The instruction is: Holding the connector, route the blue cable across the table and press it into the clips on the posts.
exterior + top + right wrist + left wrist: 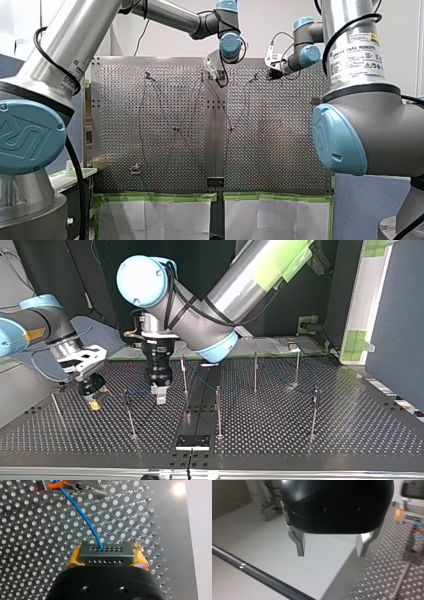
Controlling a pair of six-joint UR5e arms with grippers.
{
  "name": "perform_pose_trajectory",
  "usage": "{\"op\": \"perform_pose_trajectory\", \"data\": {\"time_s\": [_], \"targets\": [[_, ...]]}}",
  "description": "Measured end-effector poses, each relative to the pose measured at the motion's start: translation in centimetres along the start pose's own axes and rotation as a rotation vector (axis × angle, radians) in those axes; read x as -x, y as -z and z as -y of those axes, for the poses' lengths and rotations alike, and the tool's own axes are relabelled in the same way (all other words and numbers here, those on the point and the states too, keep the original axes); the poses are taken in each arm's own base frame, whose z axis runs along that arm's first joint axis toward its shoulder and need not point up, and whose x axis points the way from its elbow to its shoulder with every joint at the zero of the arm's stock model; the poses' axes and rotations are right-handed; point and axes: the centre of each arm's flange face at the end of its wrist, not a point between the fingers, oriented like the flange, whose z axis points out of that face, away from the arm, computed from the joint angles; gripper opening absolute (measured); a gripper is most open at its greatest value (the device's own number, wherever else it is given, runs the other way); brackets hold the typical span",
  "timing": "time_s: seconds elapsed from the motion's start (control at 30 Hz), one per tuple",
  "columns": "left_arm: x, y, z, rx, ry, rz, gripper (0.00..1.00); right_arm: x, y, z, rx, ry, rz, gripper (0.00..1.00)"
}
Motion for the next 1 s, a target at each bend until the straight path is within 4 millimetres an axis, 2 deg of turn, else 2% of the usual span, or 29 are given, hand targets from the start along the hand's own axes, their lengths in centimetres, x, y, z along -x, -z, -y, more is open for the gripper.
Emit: {"op": "perform_pose_trajectory", "data": {"time_s": [0.43, 0.73, 1.0], "targets": [[3.9, 2.6, -0.1, -0.039, 0.111, 0.081, 1.00, 0.2, -0.1, 0.8, -0.007, 0.002, 0.003, 0.00], [6.6, 4.2, -0.7, -0.059, 0.154, 0.141, 1.00, 0.3, -0.2, 1.0, -0.010, 0.002, 0.005, 0.00], [8.9, 6.3, -1.0, -0.090, 0.161, 0.193, 1.00, 0.3, -0.2, 1.0, -0.010, 0.004, 0.005, 0.00]]}}
